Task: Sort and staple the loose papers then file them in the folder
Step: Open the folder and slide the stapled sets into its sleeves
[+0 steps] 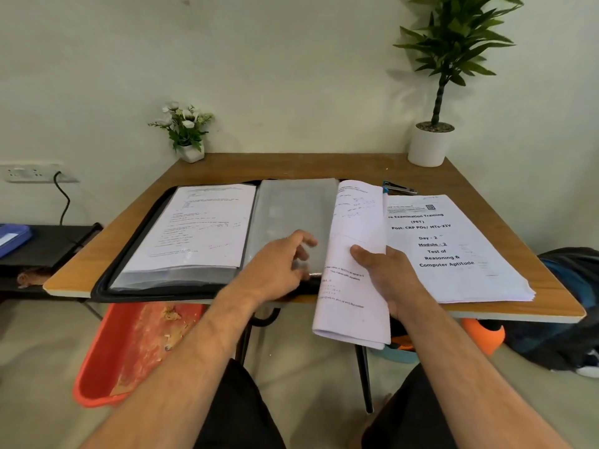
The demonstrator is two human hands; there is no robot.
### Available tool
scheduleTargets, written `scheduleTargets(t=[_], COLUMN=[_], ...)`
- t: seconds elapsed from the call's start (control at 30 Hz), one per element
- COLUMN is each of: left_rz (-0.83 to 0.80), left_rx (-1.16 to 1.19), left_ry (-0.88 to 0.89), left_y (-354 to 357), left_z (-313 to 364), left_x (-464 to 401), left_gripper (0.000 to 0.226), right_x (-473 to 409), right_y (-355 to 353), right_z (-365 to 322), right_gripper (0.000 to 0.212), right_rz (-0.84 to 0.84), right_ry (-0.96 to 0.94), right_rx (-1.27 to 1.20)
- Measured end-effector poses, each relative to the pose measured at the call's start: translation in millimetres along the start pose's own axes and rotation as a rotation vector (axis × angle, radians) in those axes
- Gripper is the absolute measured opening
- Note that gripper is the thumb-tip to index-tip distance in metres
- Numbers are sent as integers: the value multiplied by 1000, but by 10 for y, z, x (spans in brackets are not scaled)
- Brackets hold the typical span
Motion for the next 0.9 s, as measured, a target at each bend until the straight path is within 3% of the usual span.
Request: scheduleTargets(t=[0.13,0.27,0.4,0.53,0.63,0.8,0.9], left_rz=[-102,-64,32,144,102,163,219], left_rx=[-384,-426,-192,172,567,526,572], left_ry=[58,69,-75,-278,-378,-405,-416], left_y=[-84,-217,-334,-417,-306,-410,-529], left_z=[3,59,-118,-464,-575,-578,-619], left_x=[3,-32,-104,-107,-95,-232,-281], left_gripper=[35,28,4,26,25,8,14], right_x=[39,165,305,411,499,654,759], right_y=[-93,-102,-124,-50,4,165,254], right_z=[-44,-104,-162,-192,-172,-3,133], right_gripper=[26,23,21,19,17,24,22], right_rz=[22,-26,-75,-112,-155,-347,-466], right_ry=[-17,-69,-116,-136,-150,-137,-98], right_rx=[-10,23,51,55,78,245,392])
Point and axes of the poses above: each hand's wrist, its own x-axis away from the middle knuckle, its own y-axis out of the palm, z = x × y, the point moved 10 cm from there along -x, towards the middle knuckle, and after that the axes turned 1 degree about z, right-handed, at the moved point
